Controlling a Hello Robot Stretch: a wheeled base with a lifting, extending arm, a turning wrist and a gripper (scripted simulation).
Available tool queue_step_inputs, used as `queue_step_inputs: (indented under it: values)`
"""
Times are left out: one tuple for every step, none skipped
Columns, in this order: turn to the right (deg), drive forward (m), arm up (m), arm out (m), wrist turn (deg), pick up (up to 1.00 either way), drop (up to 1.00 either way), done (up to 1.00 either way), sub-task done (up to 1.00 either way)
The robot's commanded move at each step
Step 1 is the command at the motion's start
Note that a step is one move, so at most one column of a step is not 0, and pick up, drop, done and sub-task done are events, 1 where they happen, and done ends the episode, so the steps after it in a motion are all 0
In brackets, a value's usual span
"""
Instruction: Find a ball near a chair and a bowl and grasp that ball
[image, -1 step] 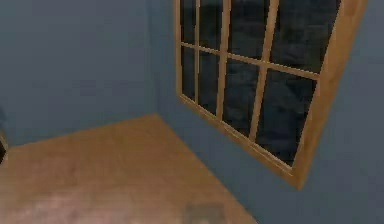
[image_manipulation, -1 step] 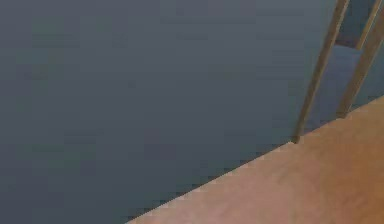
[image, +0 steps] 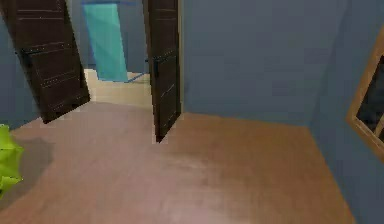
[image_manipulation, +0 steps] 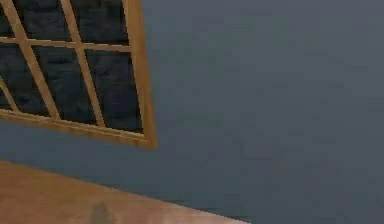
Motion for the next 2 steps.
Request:
queue_step_inputs:
  values:
    - [-24.0,0.0,0.0,0.0,0.0,0.0,0.0,0.0,0.0]
    - [0.0,1.0,0.0,0.0,0.0,0.0,0.0,0.0,0.0]
